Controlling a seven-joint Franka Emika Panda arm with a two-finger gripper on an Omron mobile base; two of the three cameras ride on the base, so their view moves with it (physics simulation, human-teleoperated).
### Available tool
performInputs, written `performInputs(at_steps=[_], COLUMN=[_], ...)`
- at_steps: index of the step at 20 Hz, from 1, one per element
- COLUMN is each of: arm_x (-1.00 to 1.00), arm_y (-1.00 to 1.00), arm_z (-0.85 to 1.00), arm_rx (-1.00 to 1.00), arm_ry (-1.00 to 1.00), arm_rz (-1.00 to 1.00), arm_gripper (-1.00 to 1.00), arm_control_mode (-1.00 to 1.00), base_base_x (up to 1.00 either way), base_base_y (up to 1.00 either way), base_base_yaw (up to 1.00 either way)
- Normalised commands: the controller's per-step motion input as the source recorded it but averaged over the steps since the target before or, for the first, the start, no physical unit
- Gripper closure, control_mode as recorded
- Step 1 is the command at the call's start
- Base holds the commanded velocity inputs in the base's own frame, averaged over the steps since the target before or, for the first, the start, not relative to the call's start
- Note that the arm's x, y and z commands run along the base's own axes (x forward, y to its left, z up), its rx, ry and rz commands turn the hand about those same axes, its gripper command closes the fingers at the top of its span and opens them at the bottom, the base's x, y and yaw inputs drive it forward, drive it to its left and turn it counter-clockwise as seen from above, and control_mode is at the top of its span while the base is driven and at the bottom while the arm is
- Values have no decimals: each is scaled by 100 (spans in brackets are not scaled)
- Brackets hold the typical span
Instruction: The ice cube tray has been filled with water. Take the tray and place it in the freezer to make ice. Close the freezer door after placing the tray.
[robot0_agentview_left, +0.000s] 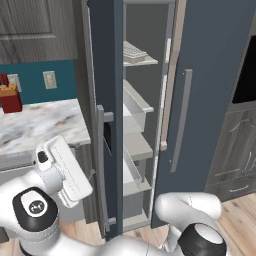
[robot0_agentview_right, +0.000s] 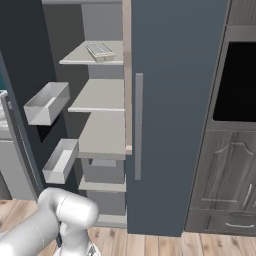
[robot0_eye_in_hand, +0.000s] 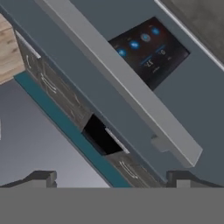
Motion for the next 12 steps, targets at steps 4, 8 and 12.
performInputs(at_steps=[4,8,12], arm_x=[39,42,41], arm_y=[-1,-2,-1], arm_z=[-26,-22,-15], arm_rx=[-8,-4,-1], arm_ry=[4,5,6], arm_rz=[-2,-2,-2], arm_gripper=[-100,-100,-100], arm_control_mode=[-100,-100,-100], base_base_x=[0,0,0], base_base_y=[0,0,0], base_base_yaw=[0,0,0])
